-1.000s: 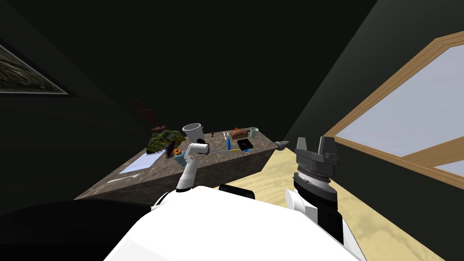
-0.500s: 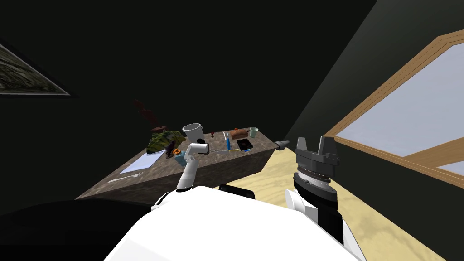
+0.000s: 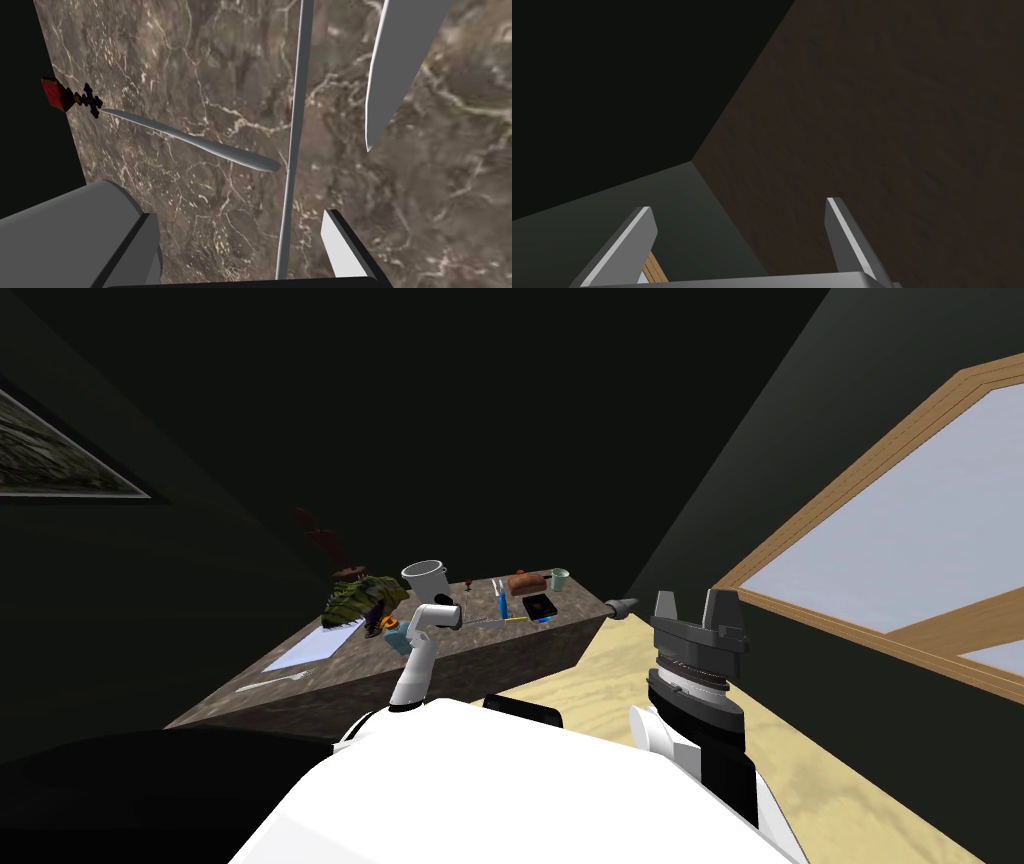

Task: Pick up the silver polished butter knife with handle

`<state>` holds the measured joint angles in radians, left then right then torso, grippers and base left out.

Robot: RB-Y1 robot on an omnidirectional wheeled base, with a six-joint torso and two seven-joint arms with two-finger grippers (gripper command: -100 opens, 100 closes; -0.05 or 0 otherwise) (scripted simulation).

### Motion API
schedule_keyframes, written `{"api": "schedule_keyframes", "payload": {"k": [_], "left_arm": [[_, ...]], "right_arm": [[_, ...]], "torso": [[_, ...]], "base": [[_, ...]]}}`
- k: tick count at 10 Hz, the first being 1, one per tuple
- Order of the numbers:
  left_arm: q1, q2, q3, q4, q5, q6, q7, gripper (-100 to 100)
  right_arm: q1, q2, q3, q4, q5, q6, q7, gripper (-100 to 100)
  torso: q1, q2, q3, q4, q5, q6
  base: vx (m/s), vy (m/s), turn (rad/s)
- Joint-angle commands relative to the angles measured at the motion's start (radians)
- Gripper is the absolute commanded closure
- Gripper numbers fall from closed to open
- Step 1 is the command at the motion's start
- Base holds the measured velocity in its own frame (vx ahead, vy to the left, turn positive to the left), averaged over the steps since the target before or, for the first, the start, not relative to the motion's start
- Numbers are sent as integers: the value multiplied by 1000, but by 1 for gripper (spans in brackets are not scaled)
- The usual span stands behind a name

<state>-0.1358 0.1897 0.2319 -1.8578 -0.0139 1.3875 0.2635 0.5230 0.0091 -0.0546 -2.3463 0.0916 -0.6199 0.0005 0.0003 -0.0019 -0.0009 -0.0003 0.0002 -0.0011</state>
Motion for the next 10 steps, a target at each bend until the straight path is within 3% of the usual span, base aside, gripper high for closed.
{"api": "schedule_keyframes", "payload": {"k": [1, 10], "left_arm": [[0, 0, 0, 0, 0, 0, 0, -100], [-33, 66, 35, 49, -25, 164, -13, -100]], "right_arm": [[0, 0, 0, 0, 0, 0, 0, 0], [0, 0, 0, 0, 0, 0, 0, 0]], "torso": [[0, 0, 0, 0, 0, 0], [-2, 0, 0, 0, 0, 0]], "base": [[0, 0, 0], [10, -29, -46]]}}
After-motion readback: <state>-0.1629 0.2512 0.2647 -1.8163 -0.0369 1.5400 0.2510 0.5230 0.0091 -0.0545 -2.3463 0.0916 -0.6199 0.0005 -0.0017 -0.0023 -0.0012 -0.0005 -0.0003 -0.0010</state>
